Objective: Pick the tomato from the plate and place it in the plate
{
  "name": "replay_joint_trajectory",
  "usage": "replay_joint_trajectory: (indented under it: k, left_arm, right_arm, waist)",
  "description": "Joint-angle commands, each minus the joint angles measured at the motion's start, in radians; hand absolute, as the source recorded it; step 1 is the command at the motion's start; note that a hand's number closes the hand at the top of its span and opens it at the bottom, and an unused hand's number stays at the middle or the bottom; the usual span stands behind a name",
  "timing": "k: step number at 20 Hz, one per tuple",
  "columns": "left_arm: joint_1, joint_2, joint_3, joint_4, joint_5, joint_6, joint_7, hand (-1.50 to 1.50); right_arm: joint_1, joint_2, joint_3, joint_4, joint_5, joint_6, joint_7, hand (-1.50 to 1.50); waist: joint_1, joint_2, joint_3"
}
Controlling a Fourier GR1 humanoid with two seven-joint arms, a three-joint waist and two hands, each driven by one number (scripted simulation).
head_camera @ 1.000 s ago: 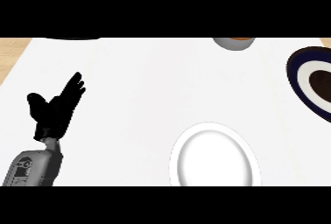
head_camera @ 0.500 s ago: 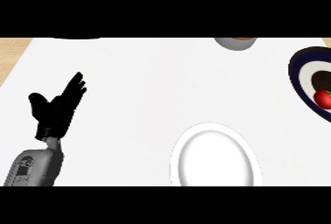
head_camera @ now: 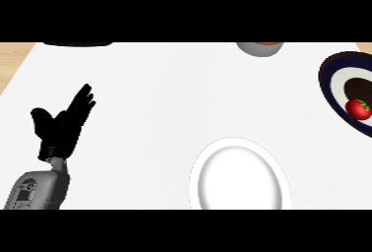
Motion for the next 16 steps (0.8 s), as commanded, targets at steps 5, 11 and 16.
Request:
replay_joint_trajectory:
  k: [5,11,16]
  left_arm:
    - [-0.008,0.009,0.012,0.017,-0.004,-0.001,-0.017,0.0]
    - [0.008,-0.035,-0.024,-0.003,-0.023,0.024,-0.005,0.0]
    - [-0.021,-0.033,-0.011,0.017,-0.015,0.024,-0.002,0.0]
  right_arm:
    - [0.006,-0.088,-0.071,0.12,-0.104,0.394,0.145,-1.5]
    - [0.051,-0.068,-0.097,0.059,-0.143,0.377,0.135,-1.5]
    - [0.102,-0.056,-0.102,0.025,-0.161,0.389,0.134,-1.5]
  waist:
    - [-0.011,0.003,0.002]
    - [0.005,0.009,0.005]
    - [0.002,0.013,0.006]
